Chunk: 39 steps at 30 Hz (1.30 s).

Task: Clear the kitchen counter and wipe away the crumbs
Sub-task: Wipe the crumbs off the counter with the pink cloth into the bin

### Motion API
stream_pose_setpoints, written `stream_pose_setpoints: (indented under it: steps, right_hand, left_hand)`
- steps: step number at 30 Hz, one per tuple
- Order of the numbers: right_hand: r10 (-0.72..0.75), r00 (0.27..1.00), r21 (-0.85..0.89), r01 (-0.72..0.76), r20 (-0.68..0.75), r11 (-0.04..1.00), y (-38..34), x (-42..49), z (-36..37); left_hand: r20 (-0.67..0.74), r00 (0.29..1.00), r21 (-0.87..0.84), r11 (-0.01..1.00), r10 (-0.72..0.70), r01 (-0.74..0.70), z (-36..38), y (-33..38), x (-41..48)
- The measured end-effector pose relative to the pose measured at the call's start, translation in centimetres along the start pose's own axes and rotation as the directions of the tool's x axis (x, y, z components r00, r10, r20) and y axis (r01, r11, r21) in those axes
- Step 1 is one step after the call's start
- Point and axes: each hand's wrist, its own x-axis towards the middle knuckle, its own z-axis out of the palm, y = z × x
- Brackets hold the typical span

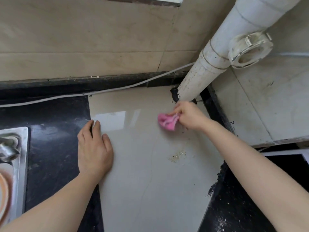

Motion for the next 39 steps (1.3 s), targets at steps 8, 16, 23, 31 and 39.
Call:
stream_pose_setpoints:
  steps: [8, 16, 23, 31, 39]
  right_hand:
    - [-0.096, 0.958, -0.287, 0.015, -0.271, 0.958, 2.8, -1.4, 4.0]
    - [0.116, 0.989, 0.099, -0.125, 0.092, 0.987, 8.1, -12.2, 2.0]
    - [0.073, 0.939, 0.001, -0.077, -0.335, 0.997, 7.8, -4.9, -0.6]
    - [0.043, 0.972, 0.018, -0.04, -0.232, 0.999, 8.5, -3.9, 2.4]
    - [0.064, 0.972, 0.001, -0.065, 0.225, 0.998, 9.6, -10.8, -0.3]
  left_hand:
    - [-0.025, 1.0, 0.009, 1.0, 0.006, -0.006, 0.4, -0.4, 0.2]
    - [-0.031, 0.998, -0.048, 0.997, 0.058, -0.06, 0.2, -0.1, -0.9]
    - [0.068, 0.931, -0.005, 0.933, 0.358, -0.359, 3.0, 4.6, -9.0]
    - [0.046, 0.935, 0.1, 0.929, 0.353, -0.356, 4.4, 4.9, -8.9]
    - [0.089, 0.954, 0.129, 0.946, 0.286, -0.296, 3.9, 5.6, -9.0]
